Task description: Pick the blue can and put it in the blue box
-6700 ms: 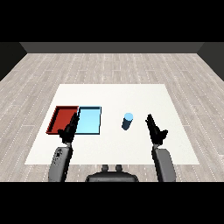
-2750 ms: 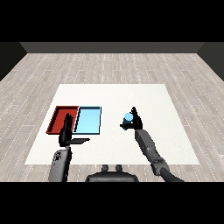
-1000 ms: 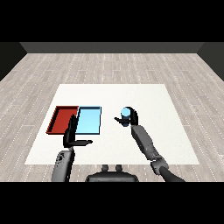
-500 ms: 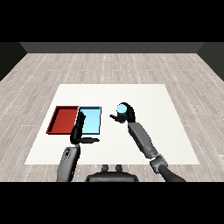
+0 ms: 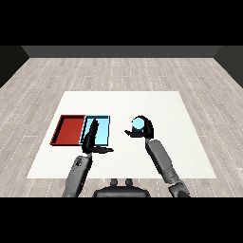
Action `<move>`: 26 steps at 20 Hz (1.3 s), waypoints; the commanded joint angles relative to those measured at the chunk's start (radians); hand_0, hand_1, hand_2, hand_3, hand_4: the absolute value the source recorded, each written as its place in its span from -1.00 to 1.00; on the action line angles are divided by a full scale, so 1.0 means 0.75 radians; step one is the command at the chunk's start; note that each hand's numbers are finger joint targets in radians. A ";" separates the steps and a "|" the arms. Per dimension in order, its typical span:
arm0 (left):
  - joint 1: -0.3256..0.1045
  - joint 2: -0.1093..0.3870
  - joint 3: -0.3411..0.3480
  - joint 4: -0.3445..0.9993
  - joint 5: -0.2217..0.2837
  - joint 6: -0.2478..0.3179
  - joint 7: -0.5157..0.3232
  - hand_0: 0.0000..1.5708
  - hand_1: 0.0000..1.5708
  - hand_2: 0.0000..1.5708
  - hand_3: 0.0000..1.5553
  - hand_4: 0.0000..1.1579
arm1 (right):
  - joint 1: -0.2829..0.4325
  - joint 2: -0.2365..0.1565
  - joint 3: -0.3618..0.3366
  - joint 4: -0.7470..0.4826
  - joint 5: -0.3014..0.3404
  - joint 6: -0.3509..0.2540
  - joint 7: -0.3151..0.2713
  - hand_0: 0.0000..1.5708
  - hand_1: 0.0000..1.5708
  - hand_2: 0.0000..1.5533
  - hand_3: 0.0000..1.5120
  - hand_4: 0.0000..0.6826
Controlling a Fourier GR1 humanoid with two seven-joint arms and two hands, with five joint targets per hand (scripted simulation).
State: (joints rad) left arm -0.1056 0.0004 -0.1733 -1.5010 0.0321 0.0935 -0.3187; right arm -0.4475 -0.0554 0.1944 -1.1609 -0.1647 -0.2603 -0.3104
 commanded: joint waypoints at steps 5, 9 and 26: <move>-0.008 -0.001 -0.068 -0.035 0.071 0.000 0.043 -1.00 -1.00 -1.00 -1.00 -1.00 | 0.118 0.015 -0.013 -0.216 0.065 0.035 0.085 0.85 0.85 0.89 0.83 0.62; -0.148 -0.001 -0.147 0.140 0.132 0.077 -0.007 -1.00 -1.00 -1.00 -1.00 -1.00 | 0.043 0.071 0.002 -0.146 0.109 0.008 0.059 0.84 0.84 0.89 0.83 0.66; -0.329 -0.001 -0.274 0.375 0.216 0.204 0.002 -1.00 -1.00 -1.00 -1.00 -1.00 | 0.027 0.074 0.118 -0.146 0.049 0.038 0.060 0.81 0.81 0.88 0.82 0.64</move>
State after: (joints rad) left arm -0.3053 0.0000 -0.4003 -1.2558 0.1842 0.2573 -0.3408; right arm -0.4512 -0.0012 0.2433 -1.2694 -0.1293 -0.2273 -0.2435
